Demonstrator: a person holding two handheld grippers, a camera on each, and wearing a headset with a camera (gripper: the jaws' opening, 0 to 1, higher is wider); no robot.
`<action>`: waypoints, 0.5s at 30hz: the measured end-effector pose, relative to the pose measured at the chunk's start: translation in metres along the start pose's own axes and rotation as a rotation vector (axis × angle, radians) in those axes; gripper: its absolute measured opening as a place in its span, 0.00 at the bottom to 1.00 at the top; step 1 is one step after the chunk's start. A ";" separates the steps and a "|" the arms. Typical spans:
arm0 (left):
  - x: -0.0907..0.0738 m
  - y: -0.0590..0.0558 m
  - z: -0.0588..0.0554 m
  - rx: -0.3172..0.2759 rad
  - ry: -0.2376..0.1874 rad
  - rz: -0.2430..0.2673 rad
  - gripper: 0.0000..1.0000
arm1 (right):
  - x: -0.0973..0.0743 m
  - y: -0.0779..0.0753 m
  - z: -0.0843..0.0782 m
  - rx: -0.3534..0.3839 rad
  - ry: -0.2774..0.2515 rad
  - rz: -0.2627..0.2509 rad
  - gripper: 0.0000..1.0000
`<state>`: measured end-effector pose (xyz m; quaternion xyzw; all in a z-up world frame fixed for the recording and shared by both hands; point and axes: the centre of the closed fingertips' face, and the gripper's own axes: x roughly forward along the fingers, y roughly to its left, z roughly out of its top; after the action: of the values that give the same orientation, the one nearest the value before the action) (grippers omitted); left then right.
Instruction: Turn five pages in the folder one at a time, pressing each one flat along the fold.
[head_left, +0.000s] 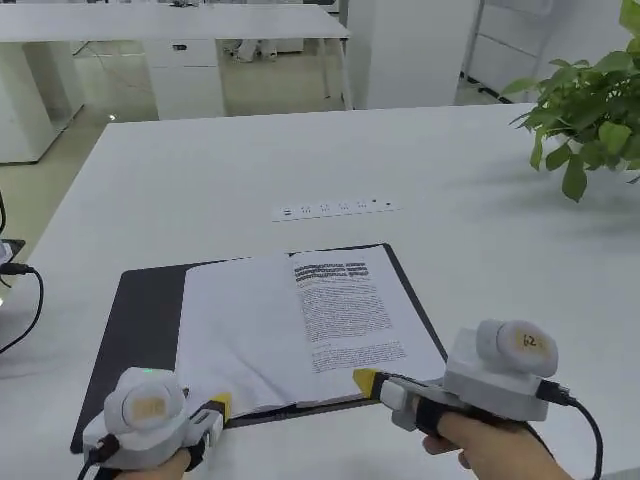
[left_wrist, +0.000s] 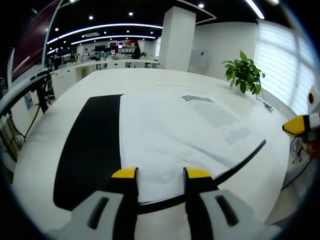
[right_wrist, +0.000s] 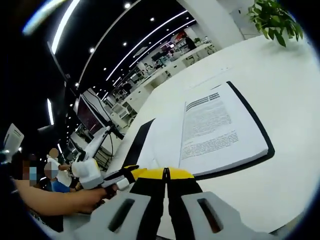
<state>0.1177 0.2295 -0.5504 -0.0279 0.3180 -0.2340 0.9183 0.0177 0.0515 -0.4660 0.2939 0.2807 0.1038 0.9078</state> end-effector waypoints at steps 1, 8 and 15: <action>-0.001 0.000 0.000 -0.019 0.020 -0.001 0.35 | -0.002 -0.001 0.001 -0.004 -0.001 -0.007 0.00; -0.030 -0.016 0.009 -0.098 0.065 -0.060 0.34 | -0.021 -0.016 0.014 0.044 -0.025 -0.058 0.00; -0.063 -0.025 0.014 -0.151 0.060 -0.083 0.43 | -0.030 -0.038 0.018 -0.019 0.024 -0.112 0.00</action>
<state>0.0719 0.2340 -0.4982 -0.1033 0.3605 -0.2482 0.8932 0.0040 0.0020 -0.4629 0.2680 0.3065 0.0590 0.9114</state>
